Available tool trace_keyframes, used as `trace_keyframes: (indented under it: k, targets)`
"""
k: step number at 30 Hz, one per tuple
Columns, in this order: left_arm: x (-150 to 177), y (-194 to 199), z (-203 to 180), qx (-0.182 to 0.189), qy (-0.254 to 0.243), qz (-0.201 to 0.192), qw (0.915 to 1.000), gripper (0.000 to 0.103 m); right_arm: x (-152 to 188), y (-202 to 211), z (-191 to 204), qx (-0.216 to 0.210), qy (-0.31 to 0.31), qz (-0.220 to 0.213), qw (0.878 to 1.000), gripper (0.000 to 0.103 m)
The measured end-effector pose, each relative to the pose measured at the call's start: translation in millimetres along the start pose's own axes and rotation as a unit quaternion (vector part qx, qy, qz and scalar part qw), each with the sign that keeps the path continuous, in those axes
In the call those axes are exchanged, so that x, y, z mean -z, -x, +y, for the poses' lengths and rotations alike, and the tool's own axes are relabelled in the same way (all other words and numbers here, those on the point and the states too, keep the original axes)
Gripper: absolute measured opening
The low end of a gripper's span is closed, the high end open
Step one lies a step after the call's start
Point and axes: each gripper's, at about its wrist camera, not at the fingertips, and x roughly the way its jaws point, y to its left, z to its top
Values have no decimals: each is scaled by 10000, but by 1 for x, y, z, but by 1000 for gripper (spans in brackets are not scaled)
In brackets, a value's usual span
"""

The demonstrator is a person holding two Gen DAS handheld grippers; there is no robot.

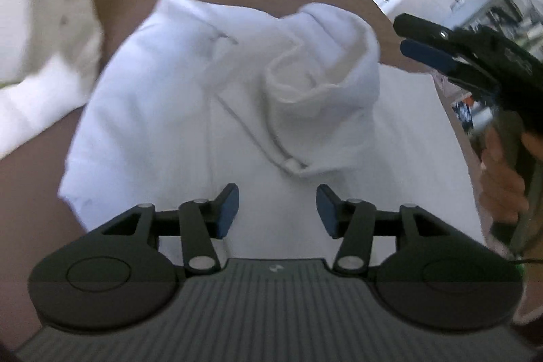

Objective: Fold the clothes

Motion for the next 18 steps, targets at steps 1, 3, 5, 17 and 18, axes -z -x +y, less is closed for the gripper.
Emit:
trace_keyframes:
  k: [1, 3, 5, 17, 18]
  targets:
    - [-4, 1, 4, 3, 14, -105, 9999, 50, 2, -5, 13, -85, 209, 64, 9997, 67]
    - [-15, 6, 10, -189, -90, -409, 9989, 50, 10, -18, 39, -91, 830, 350, 9959, 67]
    - [-23, 8, 12, -434, -318, -619, 9966, 50, 19, -41, 60, 248, 1459, 757, 9861, 67]
    - [-23, 18, 20, -395, -229, -738, 9962, 52, 33, 1, 28, 154, 713, 571, 9957, 6]
    - [-25, 17, 22, -273, -106, -738, 9968, 52, 31, 19, 27, 63, 638, 379, 9972, 6]
